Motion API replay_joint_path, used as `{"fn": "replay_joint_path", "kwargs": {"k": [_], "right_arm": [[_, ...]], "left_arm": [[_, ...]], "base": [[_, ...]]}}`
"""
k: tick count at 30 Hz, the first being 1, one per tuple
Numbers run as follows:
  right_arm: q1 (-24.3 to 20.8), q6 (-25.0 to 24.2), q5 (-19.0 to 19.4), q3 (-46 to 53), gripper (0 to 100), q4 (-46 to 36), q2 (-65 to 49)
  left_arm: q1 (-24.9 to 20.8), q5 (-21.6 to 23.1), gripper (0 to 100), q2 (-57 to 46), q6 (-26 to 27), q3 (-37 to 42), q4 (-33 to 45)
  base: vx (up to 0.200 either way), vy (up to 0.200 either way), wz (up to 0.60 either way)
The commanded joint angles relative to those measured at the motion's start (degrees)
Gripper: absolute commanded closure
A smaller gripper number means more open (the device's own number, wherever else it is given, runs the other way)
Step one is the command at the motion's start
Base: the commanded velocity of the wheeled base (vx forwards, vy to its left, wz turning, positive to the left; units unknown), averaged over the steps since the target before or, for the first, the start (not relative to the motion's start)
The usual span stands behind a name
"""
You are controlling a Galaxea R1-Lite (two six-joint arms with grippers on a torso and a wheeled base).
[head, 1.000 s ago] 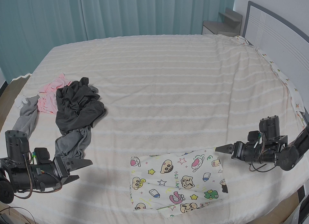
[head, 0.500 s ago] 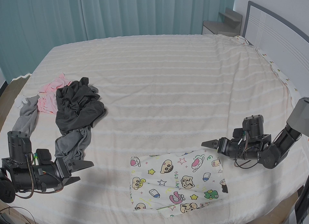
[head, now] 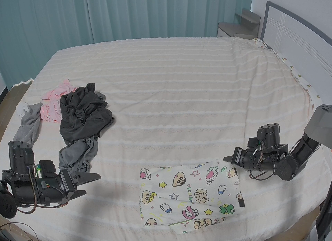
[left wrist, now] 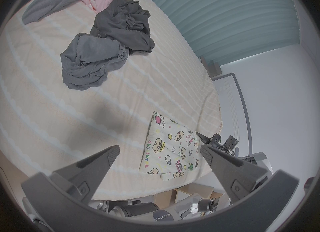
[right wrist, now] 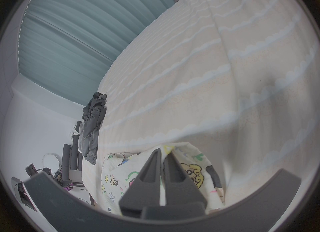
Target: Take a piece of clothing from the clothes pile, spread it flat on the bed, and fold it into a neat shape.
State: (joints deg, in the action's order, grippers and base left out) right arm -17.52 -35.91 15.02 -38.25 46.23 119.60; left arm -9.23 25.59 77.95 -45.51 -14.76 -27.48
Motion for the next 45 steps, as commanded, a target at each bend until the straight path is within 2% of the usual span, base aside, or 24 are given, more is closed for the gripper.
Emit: {"fn": "replay_joint_path", "kwargs": {"k": [1,11,27,28,35,42,44,45], "right_arm": [[0.9,0.1,-0.1,0.0,100,0.2,-0.2],[3.7,0.1,-0.1,-0.6,100,3.5,1.1],[4.2,0.1,0.2,-1.4,100,6.2,4.3],[4.5,0.1,0.1,-1.5,0,6.2,4.3],[6.7,0.0,0.4,2.0,0,6.1,0.4],[7.2,-0.1,2.4,10.7,0,6.3,-4.9],[6.5,-0.1,3.2,12.6,0,6.2,-6.0],[5.1,-0.3,3.8,13.6,0,6.3,-6.7]], "left_arm": [[0.0,0.0,0,0.0,0.0,0.0,0.0],[0.0,0.0,0,0.1,0.0,0.0,0.0],[0.0,0.0,0,0.2,0.0,0.0,0.0],[0.0,0.1,0,0.4,0.0,0.0,0.0],[-0.7,0.0,0,2.8,0.0,-0.1,-0.1],[-9.2,-1.2,0,9.6,0.0,-1.1,-1.7],[-11.3,-2.9,0,12.8,0.0,-1.9,-3.7],[-13.1,-5.6,0,16.7,-0.5,-3.2,-6.5]], "base": [[0.0,0.0,0.0],[0.0,0.0,0.0],[0.0,0.0,0.0],[0.0,0.0,0.0],[0.0,0.0,0.0],[0.0,0.0,0.0],[0.0,0.0,0.0],[0.0,0.0,0.0]]}}
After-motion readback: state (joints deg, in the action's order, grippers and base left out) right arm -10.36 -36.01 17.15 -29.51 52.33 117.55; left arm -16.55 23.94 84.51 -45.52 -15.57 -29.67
